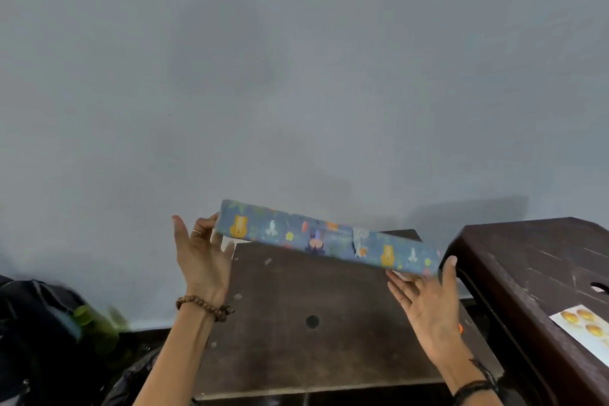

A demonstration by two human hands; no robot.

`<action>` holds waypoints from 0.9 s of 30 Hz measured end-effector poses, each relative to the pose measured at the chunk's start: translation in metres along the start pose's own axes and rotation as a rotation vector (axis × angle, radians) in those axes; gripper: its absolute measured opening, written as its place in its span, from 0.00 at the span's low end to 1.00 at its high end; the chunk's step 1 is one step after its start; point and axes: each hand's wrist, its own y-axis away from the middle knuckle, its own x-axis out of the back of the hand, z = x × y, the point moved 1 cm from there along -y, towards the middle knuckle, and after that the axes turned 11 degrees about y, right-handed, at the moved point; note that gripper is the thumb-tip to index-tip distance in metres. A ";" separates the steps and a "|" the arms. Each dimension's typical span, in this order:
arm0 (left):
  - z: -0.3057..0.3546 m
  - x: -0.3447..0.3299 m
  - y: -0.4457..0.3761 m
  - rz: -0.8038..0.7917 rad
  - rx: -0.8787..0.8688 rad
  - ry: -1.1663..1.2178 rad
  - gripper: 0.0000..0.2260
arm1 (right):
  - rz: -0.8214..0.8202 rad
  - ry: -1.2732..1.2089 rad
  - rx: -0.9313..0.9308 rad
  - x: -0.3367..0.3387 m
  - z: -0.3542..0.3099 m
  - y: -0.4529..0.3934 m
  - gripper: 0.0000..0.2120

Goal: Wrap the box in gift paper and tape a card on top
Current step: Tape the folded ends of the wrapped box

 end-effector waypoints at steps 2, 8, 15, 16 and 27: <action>-0.003 0.013 -0.002 0.043 0.017 -0.115 0.24 | -0.051 -0.033 -0.016 0.005 -0.003 -0.005 0.43; -0.008 0.063 0.004 0.131 0.214 -0.441 0.15 | -0.141 0.249 0.019 0.009 -0.008 -0.020 0.34; -0.034 0.059 0.017 0.224 0.155 -0.819 0.13 | -0.047 0.699 0.085 0.013 -0.002 -0.039 0.28; -0.040 0.058 0.016 0.258 0.135 -0.842 0.14 | -0.038 0.735 0.090 0.013 -0.001 -0.041 0.29; -0.080 0.060 0.016 0.169 0.193 -1.254 0.44 | -0.019 1.049 0.060 0.015 0.015 -0.041 0.27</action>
